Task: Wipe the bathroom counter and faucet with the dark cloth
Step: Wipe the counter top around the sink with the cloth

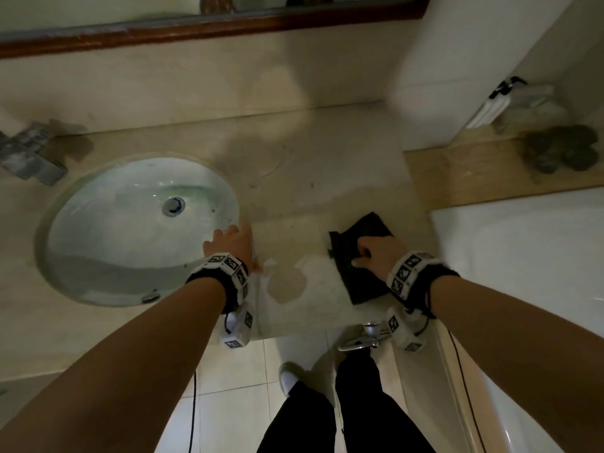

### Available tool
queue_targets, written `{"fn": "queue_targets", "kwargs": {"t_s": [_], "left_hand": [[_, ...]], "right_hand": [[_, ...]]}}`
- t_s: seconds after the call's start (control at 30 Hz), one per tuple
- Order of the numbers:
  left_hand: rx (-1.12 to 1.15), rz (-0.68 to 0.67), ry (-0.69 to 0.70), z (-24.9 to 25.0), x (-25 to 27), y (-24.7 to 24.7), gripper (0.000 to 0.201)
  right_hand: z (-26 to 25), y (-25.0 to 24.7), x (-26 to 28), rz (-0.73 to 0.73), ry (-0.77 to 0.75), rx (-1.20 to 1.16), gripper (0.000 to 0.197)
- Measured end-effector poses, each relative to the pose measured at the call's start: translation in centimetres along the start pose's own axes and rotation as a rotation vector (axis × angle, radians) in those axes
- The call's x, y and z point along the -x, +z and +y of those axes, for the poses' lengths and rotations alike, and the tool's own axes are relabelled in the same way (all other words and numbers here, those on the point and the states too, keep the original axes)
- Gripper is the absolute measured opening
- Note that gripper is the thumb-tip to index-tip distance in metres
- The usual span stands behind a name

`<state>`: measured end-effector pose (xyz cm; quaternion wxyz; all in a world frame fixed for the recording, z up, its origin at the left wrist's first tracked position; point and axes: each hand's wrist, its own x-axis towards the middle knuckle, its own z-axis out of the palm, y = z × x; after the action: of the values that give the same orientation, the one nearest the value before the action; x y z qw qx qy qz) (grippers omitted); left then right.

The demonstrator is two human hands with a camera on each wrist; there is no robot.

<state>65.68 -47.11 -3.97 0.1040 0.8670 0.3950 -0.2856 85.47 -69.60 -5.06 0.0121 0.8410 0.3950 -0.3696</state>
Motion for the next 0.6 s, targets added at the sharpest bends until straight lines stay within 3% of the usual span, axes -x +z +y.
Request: {"fn": "queue_targets", "kwargs": {"t_s": [0.3,0.43,0.6], "left_hand": [[0.055,0.005,-0.005,-0.3,-0.5,0.3,0.094],[0.056,0.025,0.006,-0.3,-0.6,0.6,0.100],[0.040,0.032,0.009,-0.6,-0.7,0.9,0.094]], "right_hand": [[0.5,0.5,0.1,0.028,0.051,-0.174,0.027],[-0.1,-1.1,-2.0,0.050,0.167,-0.456,0.028],[-1.0,-4.6,-6.5,0.161,0.202,-0.513,0.030]]}}
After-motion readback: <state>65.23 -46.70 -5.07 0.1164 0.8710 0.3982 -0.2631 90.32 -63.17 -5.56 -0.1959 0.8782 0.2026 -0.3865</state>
